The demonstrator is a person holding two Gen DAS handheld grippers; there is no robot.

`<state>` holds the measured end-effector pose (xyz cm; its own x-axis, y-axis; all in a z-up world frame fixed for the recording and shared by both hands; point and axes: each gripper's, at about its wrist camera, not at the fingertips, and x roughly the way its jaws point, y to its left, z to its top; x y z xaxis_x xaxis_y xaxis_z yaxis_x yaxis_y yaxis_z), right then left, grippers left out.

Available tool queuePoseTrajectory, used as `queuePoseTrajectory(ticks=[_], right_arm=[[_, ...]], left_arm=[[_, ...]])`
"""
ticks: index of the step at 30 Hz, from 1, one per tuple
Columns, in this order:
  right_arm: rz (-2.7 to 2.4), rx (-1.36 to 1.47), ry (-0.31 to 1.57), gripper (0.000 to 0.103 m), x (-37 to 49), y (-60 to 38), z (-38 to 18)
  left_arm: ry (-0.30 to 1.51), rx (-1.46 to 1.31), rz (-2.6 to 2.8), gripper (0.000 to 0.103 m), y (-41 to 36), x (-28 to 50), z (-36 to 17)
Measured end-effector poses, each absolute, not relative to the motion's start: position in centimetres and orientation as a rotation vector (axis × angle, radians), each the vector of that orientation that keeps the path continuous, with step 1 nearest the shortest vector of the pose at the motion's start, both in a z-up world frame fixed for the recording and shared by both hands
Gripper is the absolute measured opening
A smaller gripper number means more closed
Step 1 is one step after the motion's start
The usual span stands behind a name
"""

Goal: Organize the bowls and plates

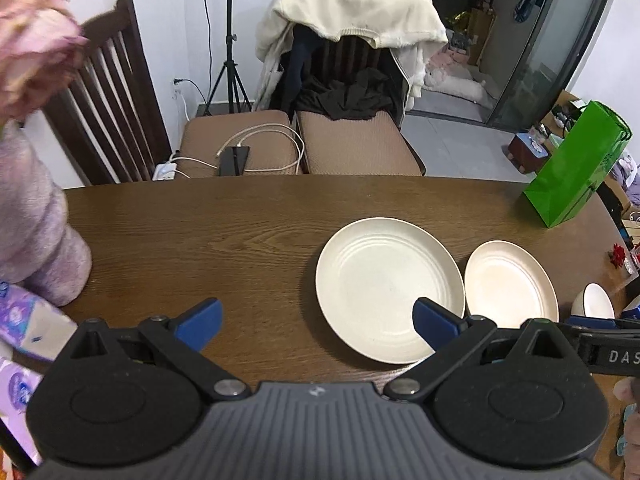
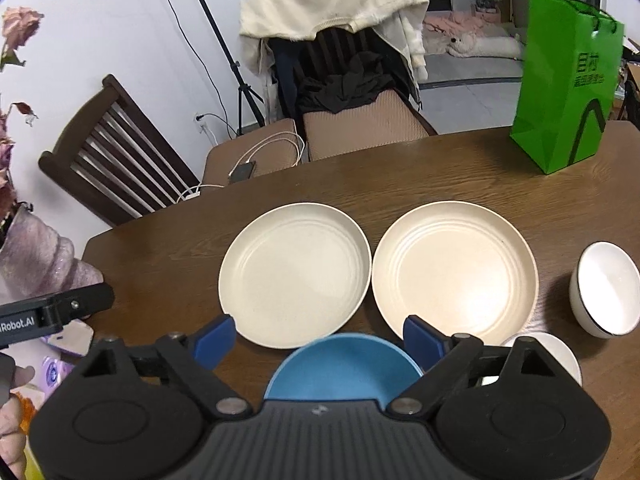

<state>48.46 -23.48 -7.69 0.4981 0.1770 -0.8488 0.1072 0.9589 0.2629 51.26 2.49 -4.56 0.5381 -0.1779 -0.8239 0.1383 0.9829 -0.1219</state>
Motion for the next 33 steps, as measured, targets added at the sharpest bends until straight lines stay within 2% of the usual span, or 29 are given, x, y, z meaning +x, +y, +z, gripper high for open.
queuePoseTrajectory(ticks=[12, 15, 20, 28, 33], right_arm=[[0.002, 0.377, 1.134, 0.079, 53.5, -24.6, -13.4], [-0.014, 0.389, 1.147, 0.068, 54.1, -24.7, -14.7], [-0.001, 0.421, 1.171, 0.059, 55.3, -24.8, -16.7], [-0.014, 0.434, 1.213, 0.045, 56.6, -24.4, -19.0], [-0.026, 0.434, 1.234, 0.044, 56.9, -24.4, -20.0]], left_arm=[[1.033, -0.075, -0.194, 0.103, 1.7, 56.9, -9.4], [1.041, -0.085, -0.193, 0.103, 1.6, 57.9, -10.4], [1.057, -0.092, -0.175, 0.102, 1.7, 59.1, -12.0], [1.11, -0.096, -0.153, 0.094, 2.3, 60.5, -15.0], [1.139, -0.11, -0.156, 0.086, 2.4, 61.1, -16.6]])
